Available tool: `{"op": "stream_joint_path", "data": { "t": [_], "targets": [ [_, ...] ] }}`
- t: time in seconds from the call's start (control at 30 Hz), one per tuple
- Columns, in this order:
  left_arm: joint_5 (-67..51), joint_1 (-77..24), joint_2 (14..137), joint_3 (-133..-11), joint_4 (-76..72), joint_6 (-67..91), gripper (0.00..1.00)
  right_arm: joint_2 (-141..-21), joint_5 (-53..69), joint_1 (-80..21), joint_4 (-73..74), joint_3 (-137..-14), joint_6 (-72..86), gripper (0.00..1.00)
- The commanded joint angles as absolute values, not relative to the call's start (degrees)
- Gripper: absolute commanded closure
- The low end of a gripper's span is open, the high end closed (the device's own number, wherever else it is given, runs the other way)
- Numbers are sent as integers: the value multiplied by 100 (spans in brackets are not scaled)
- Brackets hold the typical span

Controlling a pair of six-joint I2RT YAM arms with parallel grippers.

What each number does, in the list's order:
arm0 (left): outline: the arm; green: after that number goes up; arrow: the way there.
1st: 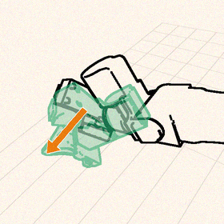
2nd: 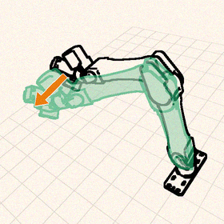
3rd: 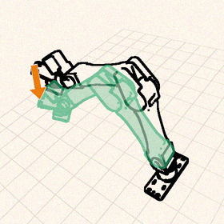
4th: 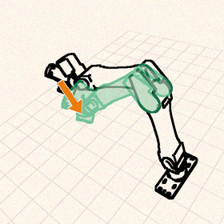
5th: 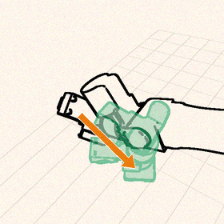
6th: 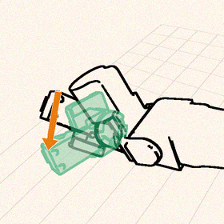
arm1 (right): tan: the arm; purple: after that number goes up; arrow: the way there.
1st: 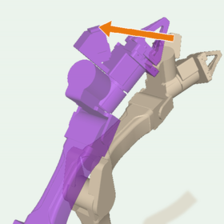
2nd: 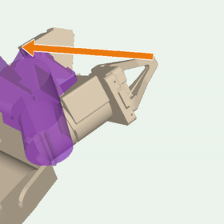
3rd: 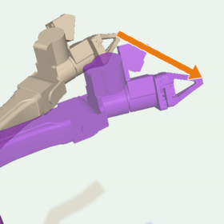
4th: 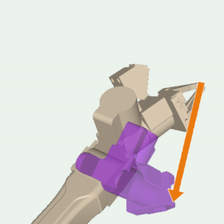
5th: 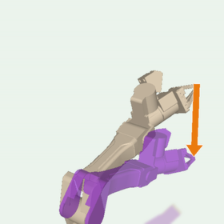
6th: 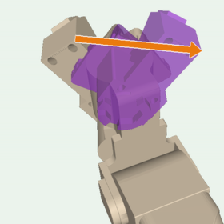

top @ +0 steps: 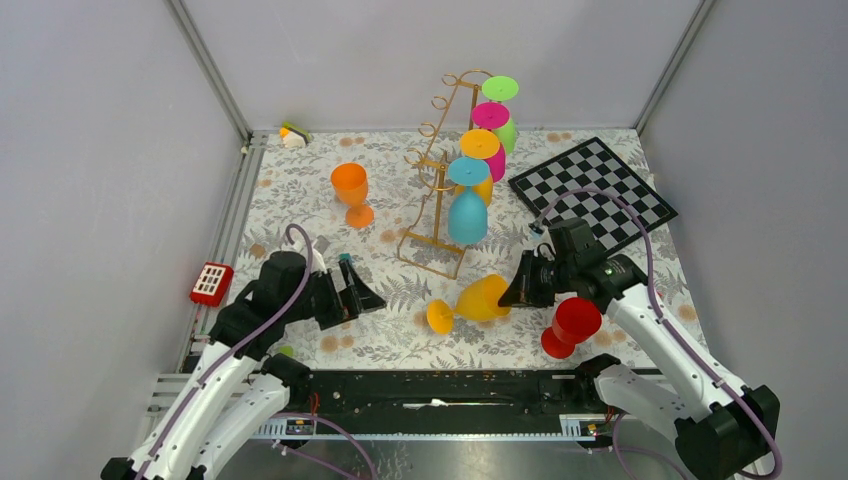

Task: Place the wine glass upside down on the wine glass rack
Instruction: Turn the wine glass upside down at the wine rack.

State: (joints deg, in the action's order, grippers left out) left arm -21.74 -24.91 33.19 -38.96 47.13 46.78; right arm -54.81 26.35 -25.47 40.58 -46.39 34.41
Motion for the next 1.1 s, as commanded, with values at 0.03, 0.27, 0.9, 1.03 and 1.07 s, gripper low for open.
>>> {"op": "stream_joint_path", "data": {
  "t": [0.03,0.27,0.9,1.03,1.07],
  "targets": [
    [-2710,-2700,3575,-3663,3634,5042,6,-5226,2984,-2584,4236,-4554,3285,100],
    [-2357,-3584,4141,-3796,3129,5377,13,-4635,3125,-2578,4357,-4211,3590,100],
    [-1324,-5453,5651,-4154,2383,5925,48,-3889,3696,-2576,4131,-3975,4231,100],
    [-1211,-5649,5781,-4152,2346,6013,52,-3869,3739,-2575,4065,-4047,4309,100],
    [-1191,-5686,5802,-4149,2302,6031,55,-3883,3762,-2580,4040,-4058,4317,100]
  ]
}}
